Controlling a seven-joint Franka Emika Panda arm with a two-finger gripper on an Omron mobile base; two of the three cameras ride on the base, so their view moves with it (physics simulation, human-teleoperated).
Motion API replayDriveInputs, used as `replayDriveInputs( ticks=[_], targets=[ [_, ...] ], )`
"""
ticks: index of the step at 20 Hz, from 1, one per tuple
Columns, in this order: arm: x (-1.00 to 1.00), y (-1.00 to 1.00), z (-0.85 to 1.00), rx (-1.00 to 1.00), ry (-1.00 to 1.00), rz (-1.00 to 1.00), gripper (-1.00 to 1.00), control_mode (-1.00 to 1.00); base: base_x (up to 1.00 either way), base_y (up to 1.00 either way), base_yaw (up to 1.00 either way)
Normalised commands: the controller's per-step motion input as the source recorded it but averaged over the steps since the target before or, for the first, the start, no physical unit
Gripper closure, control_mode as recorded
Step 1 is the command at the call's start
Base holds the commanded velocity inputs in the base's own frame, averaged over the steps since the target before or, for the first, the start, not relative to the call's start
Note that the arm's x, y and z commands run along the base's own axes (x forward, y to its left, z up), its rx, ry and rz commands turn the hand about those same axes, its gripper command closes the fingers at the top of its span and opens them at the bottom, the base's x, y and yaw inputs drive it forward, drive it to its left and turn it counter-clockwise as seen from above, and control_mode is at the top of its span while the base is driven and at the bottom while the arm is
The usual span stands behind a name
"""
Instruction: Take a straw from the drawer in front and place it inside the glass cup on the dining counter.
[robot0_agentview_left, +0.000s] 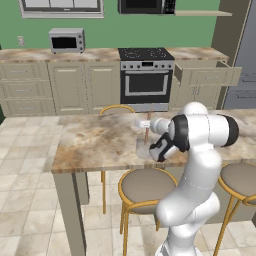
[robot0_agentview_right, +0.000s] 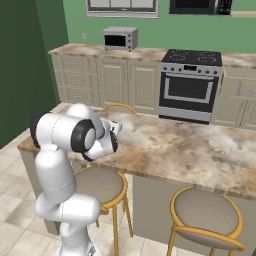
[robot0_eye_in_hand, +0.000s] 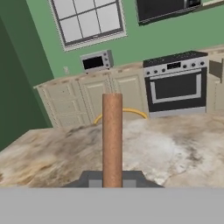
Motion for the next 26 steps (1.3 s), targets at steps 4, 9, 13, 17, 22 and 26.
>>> replayDriveInputs(
  ticks=[4, 9, 13, 17, 22, 26],
  targets=[
    [0.0, 0.02, -0.21, -0.03, 0.0, 0.0, 1.0, -1.0, 0.0, 0.0, 0.0],
    [0.0, 0.01, -0.23, -0.03, 0.0, 0.0, 1.0, -1.0, 0.0, 0.0, 0.0],
    [0.0, 0.05, -0.18, -0.02, 0.0, 0.0, 1.0, -1.0, 0.0, 0.0, 0.0],
    [0.0, 0.24, -0.11, -0.03, 0.0, 0.0, -1.0, -1.0, 0.0, 0.0, 0.0],
    [-0.07, 0.07, 0.0, -0.02, -0.02, 0.0, -1.0, -1.0, 0.0, 0.0, 0.0],
    [-0.19, 0.0, 0.0, -0.01, -0.05, 0.0, -1.0, -1.0, 0.0, 0.0, 0.0]
  ],
)
